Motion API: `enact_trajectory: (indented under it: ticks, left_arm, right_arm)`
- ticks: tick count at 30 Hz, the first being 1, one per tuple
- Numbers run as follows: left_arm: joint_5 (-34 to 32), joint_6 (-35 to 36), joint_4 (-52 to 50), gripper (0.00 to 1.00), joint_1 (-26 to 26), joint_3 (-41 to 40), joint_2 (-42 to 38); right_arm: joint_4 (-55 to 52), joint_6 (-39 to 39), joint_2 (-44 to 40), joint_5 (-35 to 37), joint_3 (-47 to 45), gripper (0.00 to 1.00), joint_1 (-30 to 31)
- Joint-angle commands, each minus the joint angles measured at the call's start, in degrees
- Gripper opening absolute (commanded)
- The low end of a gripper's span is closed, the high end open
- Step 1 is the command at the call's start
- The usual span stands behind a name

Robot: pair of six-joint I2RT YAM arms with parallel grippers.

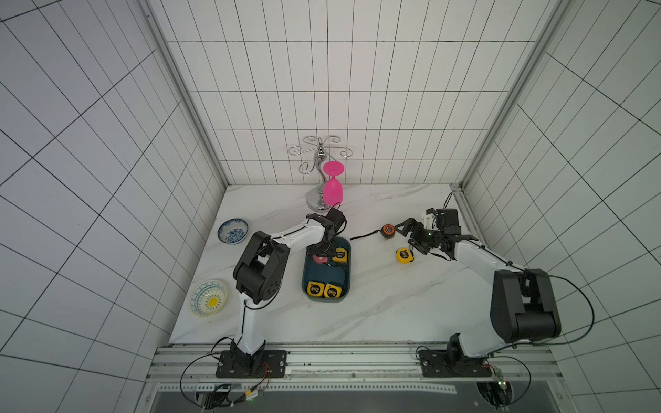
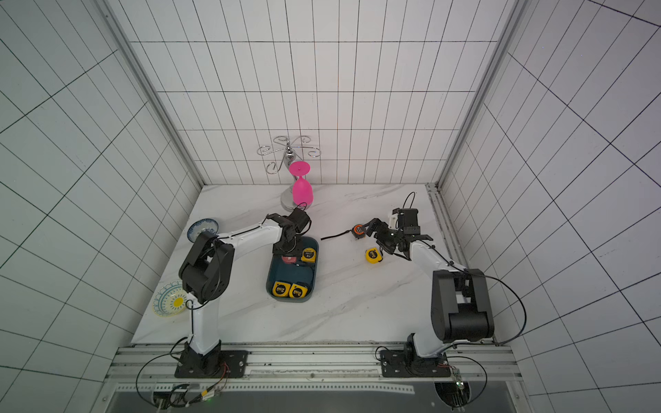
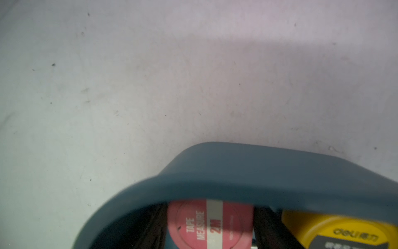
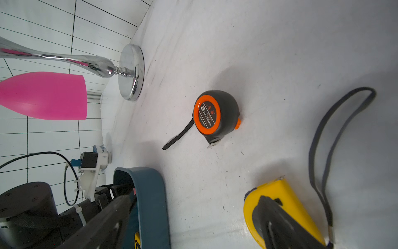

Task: Take the tape measure out of the storage box
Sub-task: Pick up the tape measure from the storage box.

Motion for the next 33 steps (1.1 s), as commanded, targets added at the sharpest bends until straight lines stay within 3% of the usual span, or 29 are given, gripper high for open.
enact_trajectory:
  ticks: [1, 5, 8, 18, 24, 33]
  left_arm:
    - [3.4, -0.2, -1.0, 0.67, 0.2, -1.0, 3.3]
    - [4.0, -0.3, -1.1, 0.66, 0.1, -1.2, 3.8]
    - [4.0, -0.5, -1.2, 0.58, 0.1, -1.2, 4.1]
    - [-0.5, -3.0, -4.5, 0.17, 0.1, -0.4, -0.7]
    - [-2.7, -5.8, -7.5, 0.0, -0.1, 0.2, -6.1]
    - [-2.4, -10.9, -10.5, 0.0, -1.1, 2.5, -15.8]
  right_arm:
    - [-0.7, -1.1, 0.6, -0.8, 1.4, 0.97, -0.4]
    - [-0.8, -1.1, 0.6, -0.8, 1.4, 0.96, -0.4]
    - [-0.8, -1.1, 0.5, -0.6, 1.3, 0.96, -0.4]
    - [-0.8, -1.7, -1.0, -2.0, 0.9, 0.95, 0.2]
    - [-0.8, -2.4, -3.0, -2.3, 0.6, 0.96, 2.7]
    - [1.0, -2.9, -7.1, 0.5, -1.6, 0.96, 9.9]
